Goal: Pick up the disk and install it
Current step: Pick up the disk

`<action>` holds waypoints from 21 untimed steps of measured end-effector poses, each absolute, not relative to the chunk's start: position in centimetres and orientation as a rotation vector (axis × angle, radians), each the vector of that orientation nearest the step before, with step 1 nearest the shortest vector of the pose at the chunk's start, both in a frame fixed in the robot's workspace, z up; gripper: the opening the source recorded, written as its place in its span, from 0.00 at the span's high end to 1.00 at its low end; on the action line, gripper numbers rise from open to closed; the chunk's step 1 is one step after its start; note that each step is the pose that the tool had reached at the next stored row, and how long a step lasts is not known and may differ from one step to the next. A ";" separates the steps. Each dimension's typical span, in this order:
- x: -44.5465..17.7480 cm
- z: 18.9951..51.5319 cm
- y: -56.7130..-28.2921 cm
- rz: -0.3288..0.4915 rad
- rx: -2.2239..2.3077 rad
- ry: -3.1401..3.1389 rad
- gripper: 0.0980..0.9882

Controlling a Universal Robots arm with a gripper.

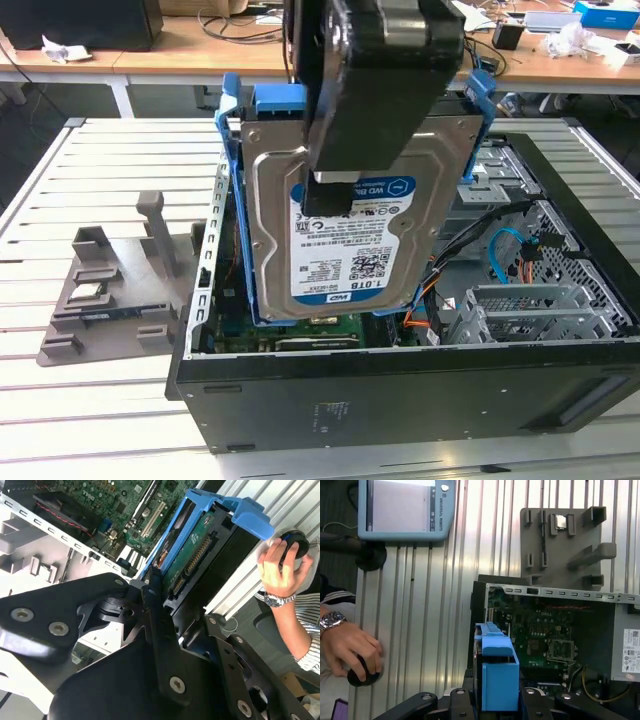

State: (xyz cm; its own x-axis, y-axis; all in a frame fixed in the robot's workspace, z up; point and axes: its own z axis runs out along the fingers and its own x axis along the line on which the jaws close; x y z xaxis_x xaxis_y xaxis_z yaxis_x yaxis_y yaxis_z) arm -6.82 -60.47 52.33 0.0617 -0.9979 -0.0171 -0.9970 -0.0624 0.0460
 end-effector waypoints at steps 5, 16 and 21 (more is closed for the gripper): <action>-5.5 52.3 -60.5 -0.069 2.273 -2.136 0.70; -2.4 52.3 -60.5 -0.069 2.273 -2.136 0.70; -0.4 52.3 -60.5 -0.069 2.273 -2.136 0.70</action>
State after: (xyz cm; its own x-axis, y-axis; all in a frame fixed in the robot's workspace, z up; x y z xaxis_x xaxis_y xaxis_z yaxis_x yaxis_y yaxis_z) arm -0.41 -60.47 52.30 0.0616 -0.9980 -0.0172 -0.9970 -0.0624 0.0461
